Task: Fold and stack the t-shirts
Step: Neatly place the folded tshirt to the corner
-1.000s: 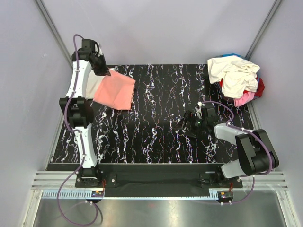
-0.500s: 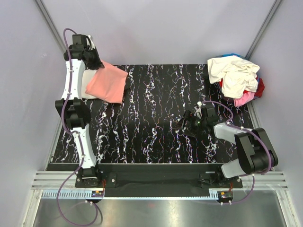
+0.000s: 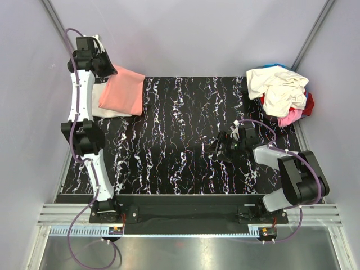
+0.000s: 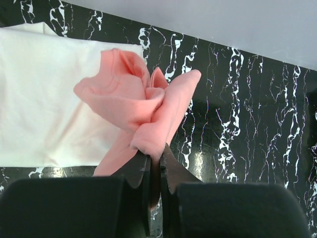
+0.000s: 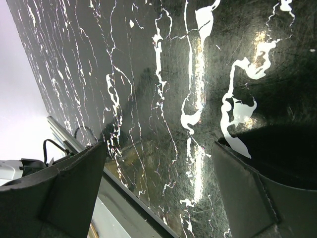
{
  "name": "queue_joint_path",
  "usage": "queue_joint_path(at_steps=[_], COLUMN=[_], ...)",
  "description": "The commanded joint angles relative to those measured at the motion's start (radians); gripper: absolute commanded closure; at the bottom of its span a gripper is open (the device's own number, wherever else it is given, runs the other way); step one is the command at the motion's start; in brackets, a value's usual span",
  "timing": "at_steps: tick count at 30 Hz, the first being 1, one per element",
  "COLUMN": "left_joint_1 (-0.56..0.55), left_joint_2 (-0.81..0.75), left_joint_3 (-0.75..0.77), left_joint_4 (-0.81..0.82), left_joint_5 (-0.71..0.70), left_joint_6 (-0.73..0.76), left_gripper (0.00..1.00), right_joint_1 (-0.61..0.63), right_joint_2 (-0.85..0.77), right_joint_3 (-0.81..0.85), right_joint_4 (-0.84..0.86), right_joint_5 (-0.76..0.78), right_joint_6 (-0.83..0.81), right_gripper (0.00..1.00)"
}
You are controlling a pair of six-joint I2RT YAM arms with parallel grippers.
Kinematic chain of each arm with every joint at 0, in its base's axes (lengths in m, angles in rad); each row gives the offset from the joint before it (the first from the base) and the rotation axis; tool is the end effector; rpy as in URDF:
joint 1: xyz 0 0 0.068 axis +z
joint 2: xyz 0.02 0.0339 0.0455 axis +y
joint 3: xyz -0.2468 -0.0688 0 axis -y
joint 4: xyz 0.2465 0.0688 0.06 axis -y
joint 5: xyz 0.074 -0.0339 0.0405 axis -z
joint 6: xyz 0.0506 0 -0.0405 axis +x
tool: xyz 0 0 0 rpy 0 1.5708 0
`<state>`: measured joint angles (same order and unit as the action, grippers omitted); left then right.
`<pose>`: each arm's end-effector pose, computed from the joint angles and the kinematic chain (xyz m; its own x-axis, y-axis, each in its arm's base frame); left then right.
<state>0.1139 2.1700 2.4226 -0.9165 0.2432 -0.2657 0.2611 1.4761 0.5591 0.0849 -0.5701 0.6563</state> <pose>0.4781 0.0424 0.3611 -0.6112 -0.3264 -0.7210 -0.0854 0.9329 -0.3500 0.2564 0.0968 0.1138 -0.9127 0.2878 -0.2900 -0.0145 0.6865 0.7270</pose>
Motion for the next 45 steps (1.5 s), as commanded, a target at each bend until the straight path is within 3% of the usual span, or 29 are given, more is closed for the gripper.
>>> queue_joint_path(at_steps=[1,24,38,45], left_joint_1=[0.012,0.066,0.115,0.144], left_joint_2=[-0.096,-0.101,0.122,0.198], left_joint_3=[0.055,0.006,0.141,0.119], left_joint_4=[0.087,0.102,0.163,0.362], left_joint_5=[0.030,0.077,0.140,0.098], left_joint_6=[0.014,0.002,-0.006,-0.003], left_gripper=[0.93,0.92,0.87,0.77], right_joint_1=[0.006,0.006,0.004,0.006], right_joint_2=[0.013,0.023,0.030,0.036], right_joint_3=[0.025,0.030,0.033,0.038], right_joint_4=[0.013,0.012,0.012,0.007], right_joint_5=[-0.007,-0.013,-0.024,-0.027], right_joint_6=[-0.004,-0.009,-0.017,-0.020], right_gripper=[0.06,0.06,0.06,0.06])
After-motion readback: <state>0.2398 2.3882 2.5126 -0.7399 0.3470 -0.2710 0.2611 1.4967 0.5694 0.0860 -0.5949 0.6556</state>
